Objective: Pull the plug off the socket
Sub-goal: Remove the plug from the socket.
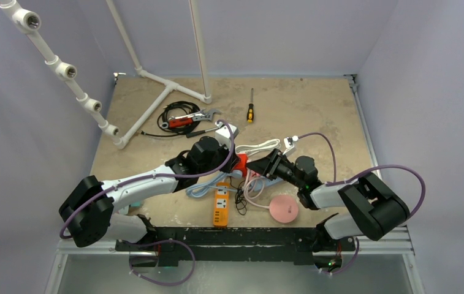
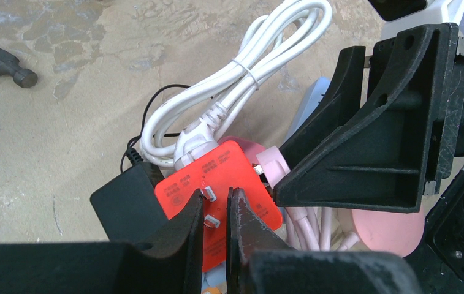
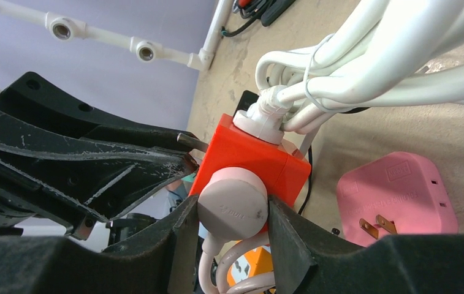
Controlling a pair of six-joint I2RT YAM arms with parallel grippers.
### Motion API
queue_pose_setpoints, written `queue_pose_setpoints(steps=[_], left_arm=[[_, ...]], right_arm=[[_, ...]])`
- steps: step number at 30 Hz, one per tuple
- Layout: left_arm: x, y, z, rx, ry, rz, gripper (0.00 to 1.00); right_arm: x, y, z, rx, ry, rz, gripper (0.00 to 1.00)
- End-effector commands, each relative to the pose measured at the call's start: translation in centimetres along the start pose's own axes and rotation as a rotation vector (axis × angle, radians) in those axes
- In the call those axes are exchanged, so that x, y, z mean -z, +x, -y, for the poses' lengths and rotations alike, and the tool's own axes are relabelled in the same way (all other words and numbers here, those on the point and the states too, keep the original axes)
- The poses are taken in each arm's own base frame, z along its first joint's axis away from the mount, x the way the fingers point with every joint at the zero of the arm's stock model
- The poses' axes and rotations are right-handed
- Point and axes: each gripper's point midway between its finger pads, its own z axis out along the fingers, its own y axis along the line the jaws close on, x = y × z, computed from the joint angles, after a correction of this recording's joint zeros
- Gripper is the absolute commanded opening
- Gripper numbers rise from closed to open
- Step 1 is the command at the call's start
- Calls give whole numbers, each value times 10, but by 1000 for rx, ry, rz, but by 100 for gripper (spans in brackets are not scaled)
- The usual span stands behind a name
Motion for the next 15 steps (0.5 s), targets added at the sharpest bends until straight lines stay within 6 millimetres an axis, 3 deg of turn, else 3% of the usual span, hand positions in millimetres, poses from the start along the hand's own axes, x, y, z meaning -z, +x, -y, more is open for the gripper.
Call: queue_pose_setpoints(steps=[1,3,8,12,15], left_arm=[[6,-41,17,-22,56,133,0],[6,-42,17,-23,56,136,0],[7,-43,18,-24,58,139,0],[8,-44,17,-25,55,140,0],[7,-43,9,-26,8,136,0]], right_arm=[[-4,-12,-27,30,-98,35,47],[-5,-14,-24,25,-88,43,46],[-8,-15,-20,32,-66,42,27],[-9,-15,-16,49,-45,43,2],[-6,-17,-18,48,-47,58,0]])
